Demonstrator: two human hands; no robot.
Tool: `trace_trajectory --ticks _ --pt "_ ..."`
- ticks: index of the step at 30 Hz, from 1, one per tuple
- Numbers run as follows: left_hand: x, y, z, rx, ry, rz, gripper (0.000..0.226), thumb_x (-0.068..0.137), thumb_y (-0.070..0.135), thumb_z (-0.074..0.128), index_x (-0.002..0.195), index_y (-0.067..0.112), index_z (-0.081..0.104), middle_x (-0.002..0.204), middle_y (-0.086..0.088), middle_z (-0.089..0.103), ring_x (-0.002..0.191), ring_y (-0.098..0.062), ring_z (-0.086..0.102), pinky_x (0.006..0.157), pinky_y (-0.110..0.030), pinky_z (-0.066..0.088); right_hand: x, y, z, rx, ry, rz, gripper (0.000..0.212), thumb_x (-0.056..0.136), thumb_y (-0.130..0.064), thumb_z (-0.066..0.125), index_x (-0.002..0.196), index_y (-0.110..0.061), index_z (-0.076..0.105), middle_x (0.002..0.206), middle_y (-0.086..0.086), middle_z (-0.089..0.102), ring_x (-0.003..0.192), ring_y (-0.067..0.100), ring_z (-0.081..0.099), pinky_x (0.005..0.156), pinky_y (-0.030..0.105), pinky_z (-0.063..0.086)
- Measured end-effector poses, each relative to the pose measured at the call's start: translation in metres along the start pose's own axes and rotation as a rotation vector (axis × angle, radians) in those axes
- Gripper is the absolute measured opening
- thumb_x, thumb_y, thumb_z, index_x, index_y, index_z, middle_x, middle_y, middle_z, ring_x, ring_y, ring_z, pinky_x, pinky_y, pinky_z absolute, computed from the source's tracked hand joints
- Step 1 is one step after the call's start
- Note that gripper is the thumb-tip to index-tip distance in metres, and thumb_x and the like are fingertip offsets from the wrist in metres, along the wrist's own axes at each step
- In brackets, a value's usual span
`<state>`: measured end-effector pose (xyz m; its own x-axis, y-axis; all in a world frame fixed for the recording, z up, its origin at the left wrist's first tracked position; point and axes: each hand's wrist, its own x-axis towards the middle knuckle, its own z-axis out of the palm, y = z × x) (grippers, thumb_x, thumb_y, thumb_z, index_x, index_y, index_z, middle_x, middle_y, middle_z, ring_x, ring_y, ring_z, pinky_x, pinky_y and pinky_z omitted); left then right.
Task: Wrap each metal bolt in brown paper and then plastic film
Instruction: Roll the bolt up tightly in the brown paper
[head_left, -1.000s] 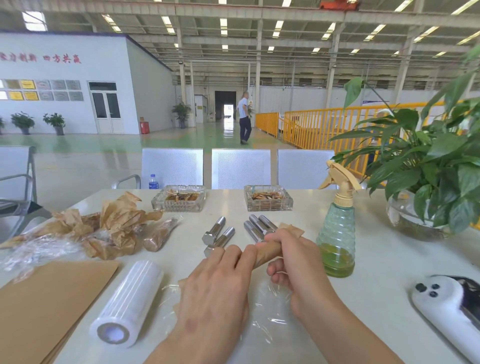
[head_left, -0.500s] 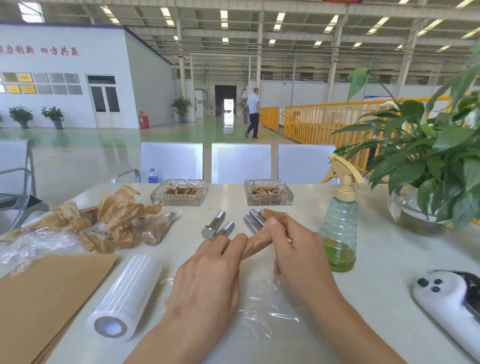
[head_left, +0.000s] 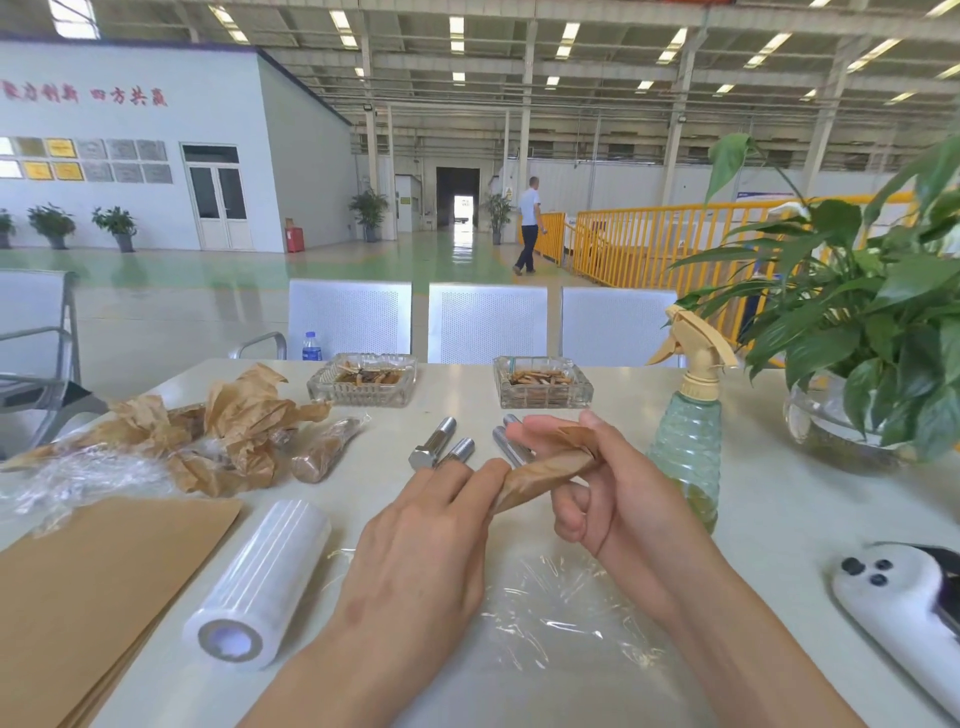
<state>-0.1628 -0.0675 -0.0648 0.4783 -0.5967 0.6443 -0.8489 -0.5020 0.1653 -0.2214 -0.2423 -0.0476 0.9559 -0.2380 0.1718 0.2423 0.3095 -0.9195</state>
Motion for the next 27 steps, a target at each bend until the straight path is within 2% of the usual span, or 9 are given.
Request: trace_trajectory --ticks 5,10,12,14,18,20,23,25,27 --pt "-0.001 -0.004 0.005 0.031 0.010 0.025 0.054 0.079 0.006 0.077 0.126 0.027 0.062 0.091 0.008 0.058 0.080 -0.020 0.057 0.051 -0.029 0.045 0.001 0.003 -0.003 -0.056 0.012 0.008 0.027 0.101 -0.015 0.052 0.117 -0.014 0.074 0.120 0.010 0.074 0.050 0.015 0.056 0.049 0.026 0.051" --pt "-0.001 -0.010 0.010 0.077 0.061 0.089 0.067 0.071 0.005 0.080 0.129 0.031 0.061 0.091 0.010 0.059 0.078 -0.019 0.056 0.050 -0.027 0.042 0.000 0.004 0.000 -0.163 0.071 0.066 0.026 0.103 -0.019 0.051 0.124 -0.014 0.065 0.105 0.014 0.077 0.060 0.026 0.067 0.046 0.030 0.054" --pt "-0.001 -0.011 0.010 0.094 0.081 0.092 0.062 0.070 0.004 0.082 0.124 0.027 0.064 0.094 0.009 0.061 0.079 -0.020 0.057 0.051 -0.029 0.045 -0.002 0.004 0.000 -0.249 0.104 0.125 0.027 0.102 -0.030 0.052 0.118 -0.011 0.063 0.088 0.011 0.076 0.055 0.029 0.065 0.043 0.030 0.051" --pt "-0.001 -0.012 0.009 0.091 0.087 0.087 0.058 0.073 0.004 0.081 0.123 0.026 0.063 0.095 0.008 0.061 0.079 -0.022 0.057 0.052 -0.031 0.047 -0.003 0.004 0.001 -0.336 0.120 0.155 0.033 0.102 -0.037 0.048 0.103 -0.007 0.061 0.066 0.010 0.061 0.043 0.025 0.053 0.040 0.026 0.045" --pt "0.002 -0.011 0.007 0.015 0.110 0.097 0.039 0.092 0.019 0.069 0.126 0.033 0.057 0.099 0.011 0.061 0.084 -0.021 0.061 0.057 -0.039 0.055 -0.003 0.004 0.006 -0.308 0.218 0.045 0.028 0.101 -0.025 0.044 0.078 -0.012 0.053 0.052 0.002 0.037 0.036 0.016 0.035 0.037 0.020 0.031" --pt "0.006 -0.012 0.003 -0.021 0.167 0.023 0.035 0.093 0.035 0.062 0.127 0.035 0.057 0.104 0.014 0.062 0.090 -0.019 0.064 0.066 -0.038 0.056 -0.003 0.005 0.007 -0.237 0.271 0.024 0.029 0.102 -0.025 0.044 0.075 -0.015 0.049 0.053 0.000 0.032 0.037 0.015 0.032 0.036 0.020 0.028" --pt "0.012 -0.022 0.001 -0.032 0.279 -0.171 0.063 0.080 0.048 0.072 0.137 0.028 0.054 0.115 0.010 0.063 0.106 -0.019 0.060 0.088 -0.040 0.048 -0.001 0.004 0.007 -0.079 0.344 0.026 0.033 0.103 -0.024 0.043 0.073 -0.014 0.053 0.050 -0.004 0.028 0.036 0.012 0.028 0.034 0.020 0.025" --pt "0.014 -0.027 0.001 -0.232 0.291 -0.387 0.085 0.075 0.049 0.081 0.147 0.026 0.042 0.130 0.011 0.059 0.121 -0.012 0.054 0.101 -0.036 0.044 0.000 0.002 0.005 0.083 0.393 0.045 0.034 0.103 -0.022 0.043 0.071 -0.015 0.049 0.047 -0.006 0.026 0.035 0.010 0.026 0.032 0.018 0.023" --pt "0.016 -0.029 -0.002 -0.589 0.235 -0.597 0.096 0.068 0.054 0.087 0.148 0.030 0.039 0.130 0.017 0.060 0.118 -0.003 0.059 0.097 -0.032 0.049 0.001 -0.001 0.004 0.250 0.405 0.081 0.033 0.103 -0.021 0.041 0.071 -0.017 0.045 0.047 -0.006 0.026 0.033 0.008 0.024 0.030 0.018 0.020"
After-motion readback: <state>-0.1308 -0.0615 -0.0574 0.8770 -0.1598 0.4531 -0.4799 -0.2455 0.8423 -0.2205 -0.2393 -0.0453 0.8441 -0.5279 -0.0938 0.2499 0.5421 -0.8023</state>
